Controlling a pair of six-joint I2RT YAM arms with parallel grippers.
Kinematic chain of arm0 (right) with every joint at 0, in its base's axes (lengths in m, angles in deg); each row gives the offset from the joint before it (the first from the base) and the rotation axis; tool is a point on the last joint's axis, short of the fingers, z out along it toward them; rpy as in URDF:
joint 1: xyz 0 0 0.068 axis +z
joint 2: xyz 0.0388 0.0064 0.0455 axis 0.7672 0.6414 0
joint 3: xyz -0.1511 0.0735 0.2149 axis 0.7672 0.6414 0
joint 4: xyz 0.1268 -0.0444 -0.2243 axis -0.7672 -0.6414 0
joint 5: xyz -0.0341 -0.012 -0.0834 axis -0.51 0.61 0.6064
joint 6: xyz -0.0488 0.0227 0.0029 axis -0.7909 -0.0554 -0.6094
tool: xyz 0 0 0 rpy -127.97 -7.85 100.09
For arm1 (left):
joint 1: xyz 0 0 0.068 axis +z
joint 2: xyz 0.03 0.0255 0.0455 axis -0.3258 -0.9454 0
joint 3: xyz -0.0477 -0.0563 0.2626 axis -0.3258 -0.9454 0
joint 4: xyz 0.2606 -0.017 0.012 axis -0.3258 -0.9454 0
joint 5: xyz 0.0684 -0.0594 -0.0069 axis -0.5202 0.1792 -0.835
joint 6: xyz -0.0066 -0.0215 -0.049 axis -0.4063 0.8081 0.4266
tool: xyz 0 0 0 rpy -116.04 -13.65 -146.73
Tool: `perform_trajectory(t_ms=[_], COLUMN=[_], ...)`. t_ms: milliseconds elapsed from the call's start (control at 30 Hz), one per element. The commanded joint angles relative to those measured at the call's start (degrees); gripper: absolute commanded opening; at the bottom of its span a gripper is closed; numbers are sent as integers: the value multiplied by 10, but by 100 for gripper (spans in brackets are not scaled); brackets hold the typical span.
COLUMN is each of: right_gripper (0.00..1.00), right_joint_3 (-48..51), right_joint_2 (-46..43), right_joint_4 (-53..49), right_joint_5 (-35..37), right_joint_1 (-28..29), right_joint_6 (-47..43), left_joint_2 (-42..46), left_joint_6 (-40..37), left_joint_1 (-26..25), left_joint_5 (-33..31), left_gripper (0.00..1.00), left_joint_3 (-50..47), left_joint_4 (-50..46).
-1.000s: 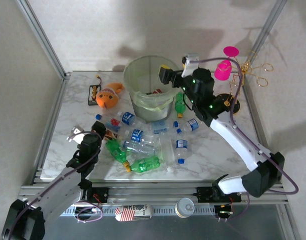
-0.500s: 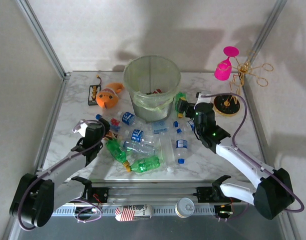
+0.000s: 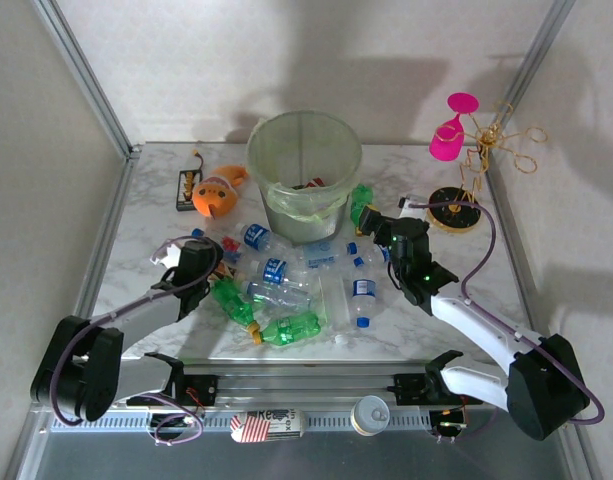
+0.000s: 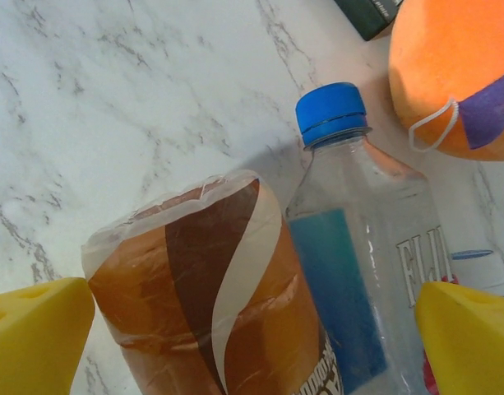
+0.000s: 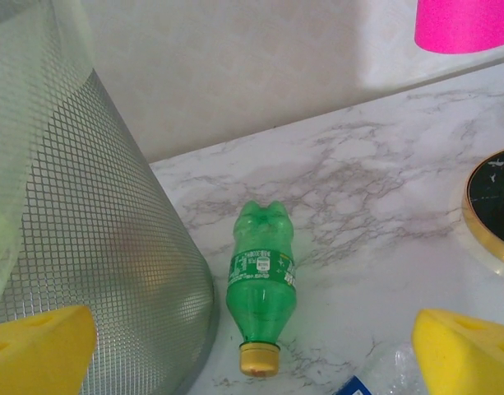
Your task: Put the plastic bottles in the bin
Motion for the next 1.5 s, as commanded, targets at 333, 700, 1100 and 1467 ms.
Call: perform_trajectory(t_ms=[333,700,1100,1467], right_gripper=[99,99,99,99], right_joint_3=[21,25,22,20], right_joint_2=[-18,-18,-16,-13], right_joint_4=[21,20,16,15], right_joint_5=[-1,-5,-7,-13], right_joint_1=[-11,-12,-15,-15], right_joint_6=[15,17,19,24], left_joint_2=[-69,-106,-103,-72], left_joint_6=[16,19,12,1], left_joint_1=[5,9,20,38], left_joint_5=[-25,-48,-67,-77], left_gripper=[98,88,73,59], left_joint_3=[39,45,31,11], left_joint_4=[32,50,46,47])
